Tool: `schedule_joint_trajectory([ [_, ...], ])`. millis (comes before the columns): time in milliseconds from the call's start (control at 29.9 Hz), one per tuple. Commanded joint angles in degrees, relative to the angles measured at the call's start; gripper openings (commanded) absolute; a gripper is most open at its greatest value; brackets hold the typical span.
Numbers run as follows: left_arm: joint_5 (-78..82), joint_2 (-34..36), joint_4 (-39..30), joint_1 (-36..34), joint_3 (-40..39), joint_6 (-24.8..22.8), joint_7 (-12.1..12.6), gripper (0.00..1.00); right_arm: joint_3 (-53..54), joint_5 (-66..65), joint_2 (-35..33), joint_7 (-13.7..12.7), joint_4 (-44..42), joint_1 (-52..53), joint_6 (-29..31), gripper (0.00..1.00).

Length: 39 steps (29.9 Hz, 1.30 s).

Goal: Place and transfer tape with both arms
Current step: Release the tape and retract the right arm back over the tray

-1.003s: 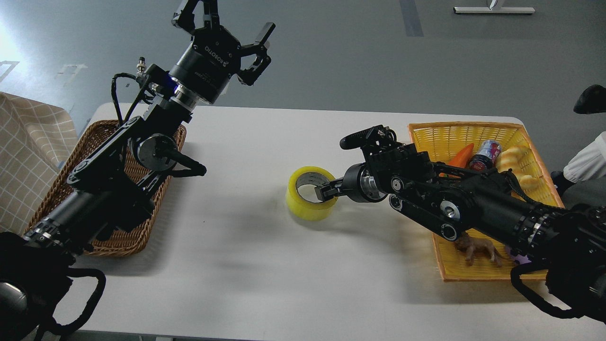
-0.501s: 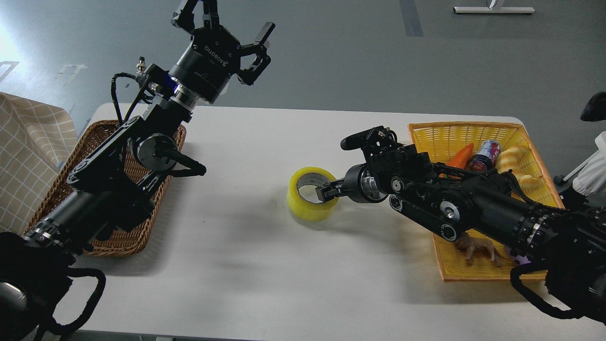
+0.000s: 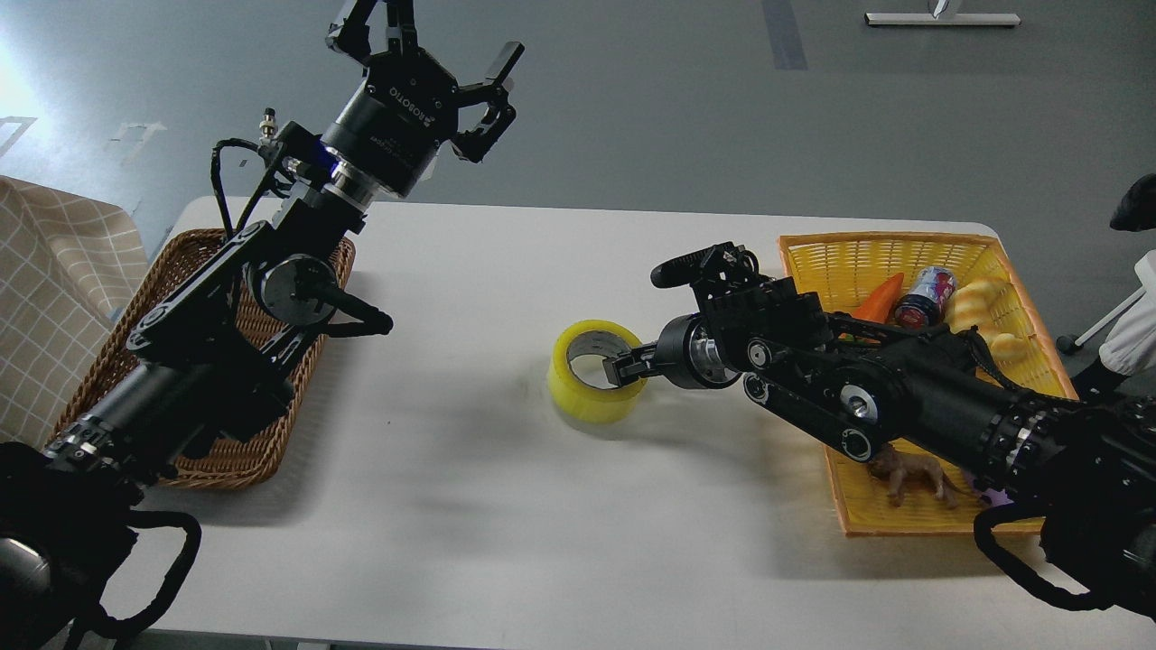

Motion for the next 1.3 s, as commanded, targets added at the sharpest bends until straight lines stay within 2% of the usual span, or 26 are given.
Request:
schedule_joint_trajectory([
  [0,0.00,-0.04,0.00,-0.08,-0.04,0.00,0.00,0.98,0.18,0.10,-0.02,-0.01,0.15,-0.01,0.00,0.42],
  [67,0.00,0.05,0.00,-0.08,-0.04,0.00,0.00,0.98,0.27,0.10,-0.11,-0.01,0.15,0.08,0.00,0.50],
  [100,0.00,0.05,0.00,-0.08,0.05,0.00,0.00,0.98,0.45,0.02,-0.11,-0.09,0.15,0.08,0.00,0.61],
  [201,0.00,0.05,0.09,0.01,0.05,0.00,0.00,0.98,0.62,0.10,-0.20,-0.18,0.24,0.17,0.00,0.74],
  [334,0.00,0.05,0.00,0.01,-0.04,0.00,0.00,0.98,0.63,0.19,-0.46,-0.18,0.59,0.52,0.00,0.79],
  [368,0.00,0.05,0.00,0.01,-0.04,0.00,0.00,0.98,0.89,0.28,-0.64,-0.18,0.67,0.70,0.00,0.84],
  [501,0.00,0.05,0.09,-0.08,0.05,0.00,0.00,0.98,2.65,0.28,-1.87,-0.36,1.55,1.22,0.00,0.86],
  [535,0.00,0.05,0.01,-0.08,0.05,0.00,0.00,0.98,3.95,0.28,-2.65,-0.62,2.25,1.31,0.00,0.92],
  [769,0.00,0.40,0.00,-0.17,0.14,0.00,0.00,0.98,8.88,0.37,-10.56,-0.71,11.83,1.58,0.00,0.93],
  [835,0.00,0.66,0.00,-0.08,0.23,0.00,0.00,0.98,10.55,0.37,-14.59,-0.71,15.77,1.31,0.00,0.93],
  [969,0.00,0.84,0.00,0.01,0.23,0.00,0.00,0.98,15.82,0.45,-18.48,-0.71,18.69,0.87,0.00,0.94],
  [1036,0.00,0.93,0.00,0.01,0.31,0.00,0.00,0.98,22.04,0.63,-20.23,-0.71,19.74,0.00,0.00,0.97],
  [1270,0.08,1.02,0.09,-0.17,0.31,0.00,0.09,0.98,36.99,4.84,-24.54,-0.62,24.58,-1.76,0.00,0.97],
])
